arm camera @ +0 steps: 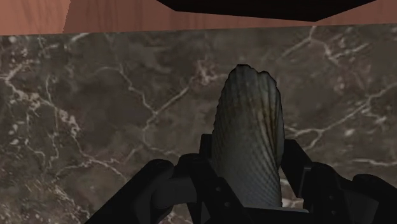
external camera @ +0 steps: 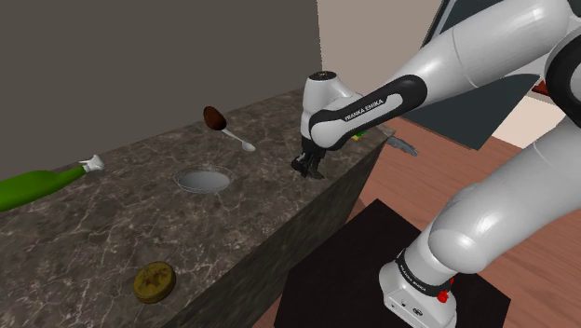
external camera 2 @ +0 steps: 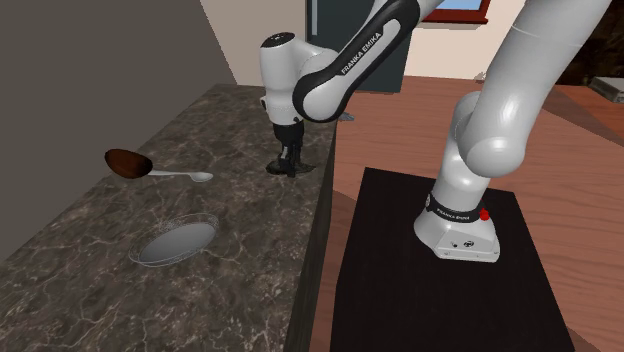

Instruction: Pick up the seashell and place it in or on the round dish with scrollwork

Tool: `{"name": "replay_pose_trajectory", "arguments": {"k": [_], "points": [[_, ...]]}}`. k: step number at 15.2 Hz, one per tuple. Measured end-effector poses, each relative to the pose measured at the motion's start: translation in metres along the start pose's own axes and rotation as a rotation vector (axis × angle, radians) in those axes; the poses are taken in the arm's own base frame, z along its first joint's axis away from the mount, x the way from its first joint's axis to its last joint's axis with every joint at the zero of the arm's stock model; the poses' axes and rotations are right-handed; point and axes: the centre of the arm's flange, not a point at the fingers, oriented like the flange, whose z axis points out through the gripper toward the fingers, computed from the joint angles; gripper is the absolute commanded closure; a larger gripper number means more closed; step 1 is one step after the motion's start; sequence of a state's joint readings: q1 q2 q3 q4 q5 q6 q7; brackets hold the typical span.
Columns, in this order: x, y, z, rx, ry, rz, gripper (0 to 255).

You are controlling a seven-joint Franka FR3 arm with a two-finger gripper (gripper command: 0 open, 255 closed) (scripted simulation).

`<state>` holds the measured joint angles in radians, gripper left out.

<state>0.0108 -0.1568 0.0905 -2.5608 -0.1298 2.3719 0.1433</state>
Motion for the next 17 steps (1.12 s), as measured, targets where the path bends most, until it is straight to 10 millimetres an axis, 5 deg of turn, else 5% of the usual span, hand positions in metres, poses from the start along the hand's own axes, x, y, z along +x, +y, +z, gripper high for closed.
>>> {"name": "replay_pose_trajectory", "arguments": {"k": [5,17], "points": [[0.000,0.002,-0.010,0.000,0.000,0.000,255],[-0.003,0.008,-0.074,0.000,0.001,0.000,255]]}}
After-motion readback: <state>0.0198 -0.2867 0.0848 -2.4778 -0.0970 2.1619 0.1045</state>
